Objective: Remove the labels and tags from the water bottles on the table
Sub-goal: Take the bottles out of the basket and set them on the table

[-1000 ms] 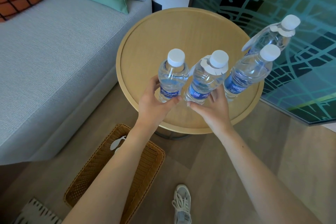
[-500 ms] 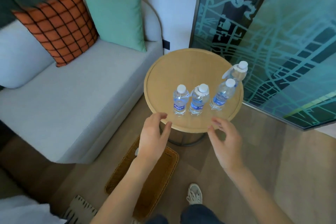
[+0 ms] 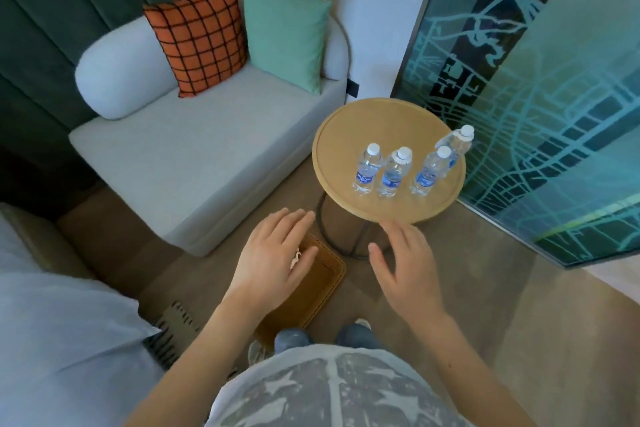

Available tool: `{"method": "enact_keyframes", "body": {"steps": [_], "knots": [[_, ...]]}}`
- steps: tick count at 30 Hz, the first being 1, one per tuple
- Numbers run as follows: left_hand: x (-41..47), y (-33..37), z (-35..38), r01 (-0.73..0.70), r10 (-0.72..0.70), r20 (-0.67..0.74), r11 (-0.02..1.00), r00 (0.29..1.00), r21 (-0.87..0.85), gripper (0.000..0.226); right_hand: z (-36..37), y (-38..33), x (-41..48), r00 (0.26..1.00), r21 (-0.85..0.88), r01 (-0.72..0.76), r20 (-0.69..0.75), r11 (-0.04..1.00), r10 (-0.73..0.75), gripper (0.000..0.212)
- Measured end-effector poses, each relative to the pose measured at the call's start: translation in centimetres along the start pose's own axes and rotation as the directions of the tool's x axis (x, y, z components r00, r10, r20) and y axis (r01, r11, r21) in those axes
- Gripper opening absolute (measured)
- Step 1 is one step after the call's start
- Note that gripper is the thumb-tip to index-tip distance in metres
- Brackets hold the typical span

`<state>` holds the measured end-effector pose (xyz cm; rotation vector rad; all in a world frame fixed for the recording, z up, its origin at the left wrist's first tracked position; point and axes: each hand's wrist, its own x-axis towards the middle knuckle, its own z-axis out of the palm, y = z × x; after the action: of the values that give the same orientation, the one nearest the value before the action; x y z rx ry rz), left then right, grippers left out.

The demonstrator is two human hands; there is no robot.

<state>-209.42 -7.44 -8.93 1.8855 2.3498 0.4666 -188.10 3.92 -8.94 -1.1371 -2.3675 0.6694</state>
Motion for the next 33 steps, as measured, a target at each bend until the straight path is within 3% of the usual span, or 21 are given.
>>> {"method": "enact_keyframes", "body": {"steps": [5, 11, 18, 26, 33], "knots": [[-3.8, -0.1, 1.1, 0.202, -0.195, 0.134, 0.979, 0.972, -0.035, 0.052, 1.3, 0.2, -2.0, 0.989, 0.043, -0.087, 0.124, 0.995, 0.081, 0.042], [-3.1, -0.4, -2.3, 0.231, -0.229, 0.04, 0.971, 0.973, -0.065, 0.046, 0.2, -1.6, 1.3, 0.991, -0.01, 0.032, 0.129, 0.999, -0.031, 0.039], [-5.8, -5.2, -5.9, 0.262, -0.279, -0.113, 0.954, 0.954, -0.148, 0.048, 2.6, -6.8, 2.7, 0.994, -0.034, 0.077, 0.077, 0.996, -0.074, 0.051], [-8.5, -13.5, -9.4, 0.197, -0.202, -0.085, 0.978, 0.976, -0.061, 0.051, 7.1, -13.0, 1.4, 0.998, -0.017, -0.007, 0.054, 1.0, 0.008, 0.035], [-11.0, -14.8, -9.2, 0.235, -0.24, -0.074, 0.969, 0.968, -0.071, 0.053, 8.8, -15.4, 0.2, 0.989, 0.016, 0.065, 0.131, 0.998, -0.066, 0.045]]}}
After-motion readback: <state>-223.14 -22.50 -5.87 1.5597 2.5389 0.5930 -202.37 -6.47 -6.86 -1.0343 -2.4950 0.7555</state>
